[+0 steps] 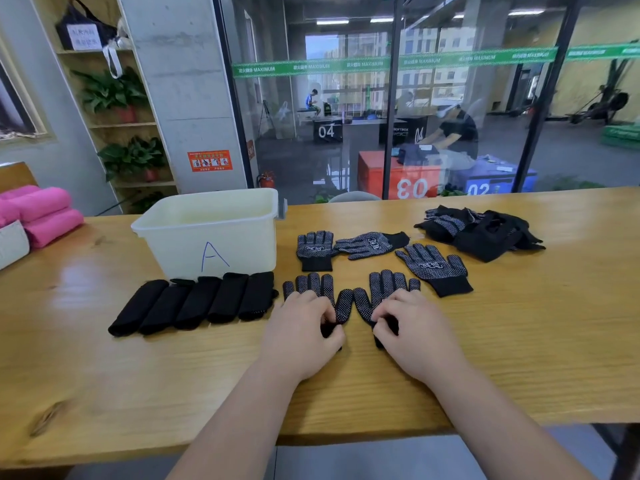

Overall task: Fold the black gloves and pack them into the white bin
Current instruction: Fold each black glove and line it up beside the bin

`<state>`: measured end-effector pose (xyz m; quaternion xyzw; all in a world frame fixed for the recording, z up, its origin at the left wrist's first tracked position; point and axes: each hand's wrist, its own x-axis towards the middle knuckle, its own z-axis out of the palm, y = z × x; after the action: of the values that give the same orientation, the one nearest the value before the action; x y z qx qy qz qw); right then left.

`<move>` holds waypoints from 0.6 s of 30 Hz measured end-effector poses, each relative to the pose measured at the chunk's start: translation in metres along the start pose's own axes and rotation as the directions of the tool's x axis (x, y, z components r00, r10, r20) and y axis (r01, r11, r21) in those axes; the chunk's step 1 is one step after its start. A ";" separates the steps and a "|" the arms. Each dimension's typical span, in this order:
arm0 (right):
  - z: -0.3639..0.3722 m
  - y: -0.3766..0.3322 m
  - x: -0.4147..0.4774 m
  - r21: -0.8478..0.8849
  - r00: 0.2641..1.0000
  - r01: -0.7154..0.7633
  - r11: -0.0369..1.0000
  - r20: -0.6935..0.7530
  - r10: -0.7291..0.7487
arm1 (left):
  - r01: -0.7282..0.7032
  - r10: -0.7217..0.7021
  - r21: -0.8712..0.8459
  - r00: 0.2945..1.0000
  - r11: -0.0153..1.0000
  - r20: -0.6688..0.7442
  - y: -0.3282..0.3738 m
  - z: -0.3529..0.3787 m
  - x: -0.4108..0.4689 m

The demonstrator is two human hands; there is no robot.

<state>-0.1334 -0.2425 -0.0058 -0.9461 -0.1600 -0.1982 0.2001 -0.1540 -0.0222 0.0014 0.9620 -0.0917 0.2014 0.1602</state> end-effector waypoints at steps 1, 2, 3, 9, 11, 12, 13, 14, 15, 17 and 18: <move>0.001 0.000 0.000 -0.004 1.000 0.006 1.000 0.009 -0.006 | 0.005 -0.005 -0.007 1.000 1.000 0.010 0.000 0.000 0.000; 0.001 0.001 0.000 -0.003 1.000 0.011 1.000 0.014 -0.011 | 0.013 -0.013 -0.018 1.000 1.000 0.012 0.000 -0.001 0.000; 0.000 0.001 0.000 0.000 1.000 0.018 1.000 0.018 -0.018 | 0.024 -0.024 -0.031 1.000 0.999 0.011 0.000 -0.001 0.000; -0.003 -0.002 -0.001 0.034 0.996 0.060 0.998 0.070 -0.063 | 0.131 -0.143 -0.122 0.985 0.984 -0.098 0.002 -0.007 0.002; -0.005 -0.004 -0.001 0.068 0.993 0.077 0.995 0.084 -0.083 | 0.175 -0.225 -0.272 0.960 0.946 -0.165 0.006 -0.012 0.001; -0.007 -0.006 -0.002 0.095 0.991 0.092 0.991 0.091 -0.100 | 0.181 -0.258 -0.362 0.950 0.914 -0.178 0.008 -0.013 0.000; -0.009 -0.006 -0.002 0.133 0.988 0.111 0.985 0.096 -0.124 | 0.176 -0.278 -0.449 0.945 0.876 -0.171 0.010 -0.014 -0.001; -0.010 -0.007 -0.003 0.176 0.984 0.132 0.976 0.098 -0.151 | 0.163 -0.277 -0.527 0.950 0.834 -0.145 0.012 -0.013 -0.001; -0.010 -0.007 -0.003 0.213 0.980 0.153 0.965 0.096 -0.176 | 0.150 -0.257 -0.585 0.961 0.797 -0.104 0.015 -0.012 -0.001; -0.009 -0.005 -0.003 0.253 0.975 0.164 0.953 0.107 -0.196 | 0.139 -0.190 -0.625 0.982 0.768 -0.015 0.017 -0.009 0.000; -0.008 -0.004 -0.003 0.250 0.975 0.163 0.954 0.109 -0.195 | 0.137 -0.159 -0.620 0.987 0.773 0.020 0.017 -0.008 0.001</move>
<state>-0.1396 -0.2429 0.0009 -0.9075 -0.2809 -0.1317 0.2830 -0.1604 -0.0357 0.0136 0.8568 -0.0741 0.1631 0.4835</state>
